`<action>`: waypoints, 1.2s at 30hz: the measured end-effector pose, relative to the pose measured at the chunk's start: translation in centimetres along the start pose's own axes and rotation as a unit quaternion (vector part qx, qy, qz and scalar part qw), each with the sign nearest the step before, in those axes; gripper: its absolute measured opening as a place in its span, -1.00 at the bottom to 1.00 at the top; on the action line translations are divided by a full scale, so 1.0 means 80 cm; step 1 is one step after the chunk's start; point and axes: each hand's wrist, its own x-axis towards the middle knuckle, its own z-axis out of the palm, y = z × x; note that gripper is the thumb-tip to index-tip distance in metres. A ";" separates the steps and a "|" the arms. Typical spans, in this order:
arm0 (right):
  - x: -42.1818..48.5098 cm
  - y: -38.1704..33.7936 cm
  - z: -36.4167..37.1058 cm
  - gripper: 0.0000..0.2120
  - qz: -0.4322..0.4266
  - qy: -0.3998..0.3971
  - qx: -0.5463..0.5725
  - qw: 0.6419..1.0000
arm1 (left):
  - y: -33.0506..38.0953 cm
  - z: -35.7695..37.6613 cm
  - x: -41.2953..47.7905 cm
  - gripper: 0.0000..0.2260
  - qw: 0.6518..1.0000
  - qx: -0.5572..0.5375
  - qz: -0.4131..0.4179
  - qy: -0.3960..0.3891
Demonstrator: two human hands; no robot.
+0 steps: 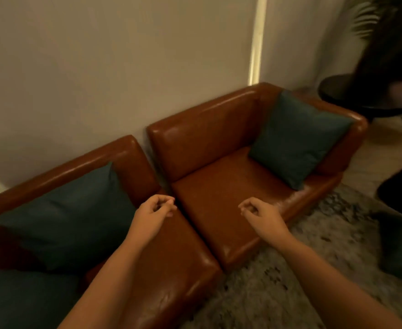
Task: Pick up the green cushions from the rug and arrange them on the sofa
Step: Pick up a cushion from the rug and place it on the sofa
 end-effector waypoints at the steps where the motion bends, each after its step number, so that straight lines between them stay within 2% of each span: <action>1: -0.013 0.014 -0.004 -0.90 0.011 0.025 -0.007 1.000 | -0.002 0.015 0.003 -0.92 1.000 0.004 0.009 -0.025; 4: -0.058 0.053 -0.010 -0.83 0.061 0.072 -0.011 0.995 | -0.012 0.059 0.005 -0.91 0.994 0.029 0.021 -0.099; 9: -0.146 0.124 -0.035 -0.85 0.157 0.144 -0.011 0.977 | -0.020 0.147 -0.011 -0.92 0.968 0.084 0.025 -0.235; 15: -0.241 0.203 -0.072 -0.92 0.242 0.204 -0.005 0.948 | 0.001 0.254 -0.054 -0.91 0.931 0.133 0.041 -0.336; 18: -0.281 0.244 -0.094 -0.93 0.272 0.231 -0.003 0.934 | 0.018 0.312 -0.084 -0.90 0.913 0.153 0.055 -0.375; 23: -0.343 0.314 -0.136 -0.97 0.308 0.230 0.018 0.923 | 0.041 0.420 -0.142 -0.91 0.889 0.177 0.053 -0.419; 27: -0.397 0.380 -0.177 -0.87 0.323 0.237 0.061 0.914 | 0.050 0.523 -0.192 -0.92 0.867 0.209 0.052 -0.449; 32: -0.462 0.471 -0.228 -0.85 0.343 0.250 0.074 0.903 | 0.050 0.661 -0.257 -0.95 0.841 0.256 0.065 -0.471; 36: -0.511 0.548 -0.257 -0.79 0.378 0.266 0.066 0.884 | 0.039 0.754 -0.303 -0.82 0.823 0.291 0.039 -0.486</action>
